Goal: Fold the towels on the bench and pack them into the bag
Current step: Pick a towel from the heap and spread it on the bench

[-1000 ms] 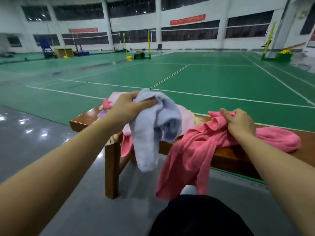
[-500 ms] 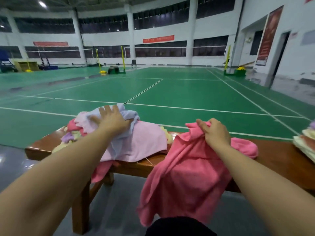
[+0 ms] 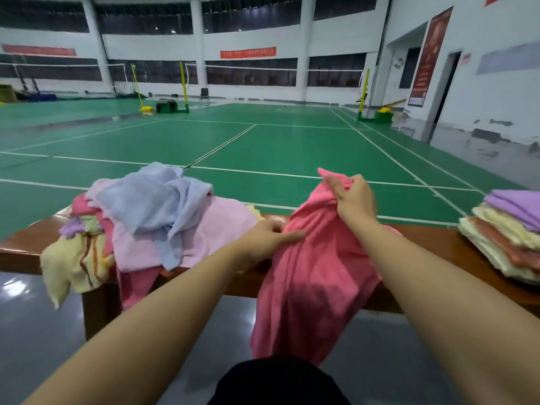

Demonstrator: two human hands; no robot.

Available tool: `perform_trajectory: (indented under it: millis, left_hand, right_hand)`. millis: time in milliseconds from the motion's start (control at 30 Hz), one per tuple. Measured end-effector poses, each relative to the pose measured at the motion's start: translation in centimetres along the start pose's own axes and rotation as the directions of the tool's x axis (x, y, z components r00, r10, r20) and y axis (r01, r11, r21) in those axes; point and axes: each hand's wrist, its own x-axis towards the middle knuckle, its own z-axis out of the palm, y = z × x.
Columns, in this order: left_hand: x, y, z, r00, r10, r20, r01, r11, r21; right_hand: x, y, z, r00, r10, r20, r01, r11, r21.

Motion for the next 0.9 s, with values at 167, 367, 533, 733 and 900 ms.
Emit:
perform_trajectory:
  millis: [167,367,533,733,900]
  left_hand:
    - [-0.4,0.1,-0.7,0.985,-0.089,0.145,0.134,0.931,-0.339]
    - [-1.7,1.6,-1.4,0.908,-0.154,0.389,0.312,0.869,-0.385]
    - [-1.4,1.9,-3.5,0.869,-0.144,0.473,0.263,0.945,-0.196]
    - [-0.8,3.4,-7.3,0.97,-0.163,0.181,0.135,0.978,0.161]
    - [-1.8,3.7,-8.1,0.861,-0.359,0.361,0.305,0.931,0.199]
  right_hand:
    - [2.5,2.0,-3.6,0.994,0.04,-0.104,-0.036,0.999,0.04]
    - [4.7,2.8,-8.3,0.974,0.075,-0.213,-0.086,0.995,-0.043]
    - [5.7,3.4,-10.0,0.971,0.074,-0.227,-0.087,0.995,-0.051]
    - [5.5,4.8,-11.6,0.968,0.114,-0.225,-0.134,0.988,-0.077]
    - [5.9,5.0,-12.6,0.971,0.125,-0.203,-0.152,0.98,-0.127]
